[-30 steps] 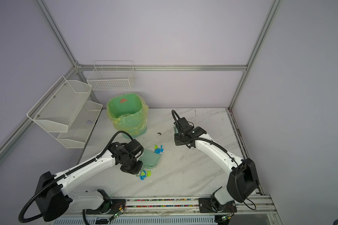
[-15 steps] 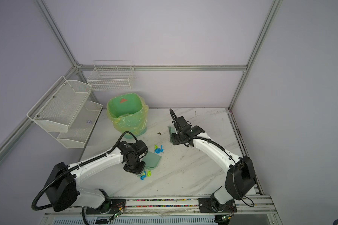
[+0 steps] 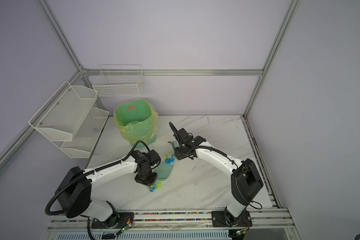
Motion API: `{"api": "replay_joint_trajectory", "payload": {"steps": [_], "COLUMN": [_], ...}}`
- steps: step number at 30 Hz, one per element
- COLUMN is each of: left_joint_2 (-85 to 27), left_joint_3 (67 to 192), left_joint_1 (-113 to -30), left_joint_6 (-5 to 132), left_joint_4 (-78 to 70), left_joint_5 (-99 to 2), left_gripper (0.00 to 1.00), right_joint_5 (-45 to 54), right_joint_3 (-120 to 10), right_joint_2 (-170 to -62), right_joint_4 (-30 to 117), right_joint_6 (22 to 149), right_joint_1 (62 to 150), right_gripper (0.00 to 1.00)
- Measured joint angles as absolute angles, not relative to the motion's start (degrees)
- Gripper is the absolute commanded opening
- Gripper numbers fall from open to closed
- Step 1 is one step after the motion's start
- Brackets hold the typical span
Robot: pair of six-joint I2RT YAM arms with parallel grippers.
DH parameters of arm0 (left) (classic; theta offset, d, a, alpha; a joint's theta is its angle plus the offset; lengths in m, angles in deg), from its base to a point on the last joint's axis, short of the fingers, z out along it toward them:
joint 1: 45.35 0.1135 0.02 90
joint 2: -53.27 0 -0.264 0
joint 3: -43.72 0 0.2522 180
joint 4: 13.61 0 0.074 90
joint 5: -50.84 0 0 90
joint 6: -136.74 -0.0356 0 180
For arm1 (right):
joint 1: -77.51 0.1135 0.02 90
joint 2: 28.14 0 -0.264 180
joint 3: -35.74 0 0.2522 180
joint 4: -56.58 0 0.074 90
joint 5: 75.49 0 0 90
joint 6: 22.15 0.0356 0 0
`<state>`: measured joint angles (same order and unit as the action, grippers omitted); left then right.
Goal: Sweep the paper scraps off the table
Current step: 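Sweep remaining scraps into the dustpan with the right gripper's brush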
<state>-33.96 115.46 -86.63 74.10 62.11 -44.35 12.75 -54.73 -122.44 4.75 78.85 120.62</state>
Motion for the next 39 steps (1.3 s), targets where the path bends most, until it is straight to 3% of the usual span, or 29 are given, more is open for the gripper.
{"api": "replay_joint_trajectory", "payload": {"steps": [9, 15, 30, 39], "left_joint_2": [-34.20, -34.20, -34.20, -35.35], "left_joint_3": [116.07, 116.07, 116.09, 118.06], "left_joint_1": [-86.63, -86.63, -86.61, -85.04], "left_joint_6": [73.53, 73.51, 73.07, 71.52], "left_joint_4": [61.41, 61.23, 61.02, 61.34], "left_joint_5": [-44.72, -44.72, -45.07, -50.88], "left_gripper": [0.00, 0.00, 0.00, 0.00], "right_joint_5": [4.07, 7.11, 17.08, 17.41], "right_joint_3": [-52.41, -53.18, -66.44, -67.06], "right_joint_2": [-115.55, -111.36, -129.76, -131.01], "right_joint_4": [5.01, 4.60, 6.33, 6.78], "right_joint_6": [78.20, 80.45, 76.76, 73.89], "right_joint_1": [126.59, 124.97, 120.64, 120.64], "right_gripper": [0.00, 0.00, 0.00, 0.00]}}
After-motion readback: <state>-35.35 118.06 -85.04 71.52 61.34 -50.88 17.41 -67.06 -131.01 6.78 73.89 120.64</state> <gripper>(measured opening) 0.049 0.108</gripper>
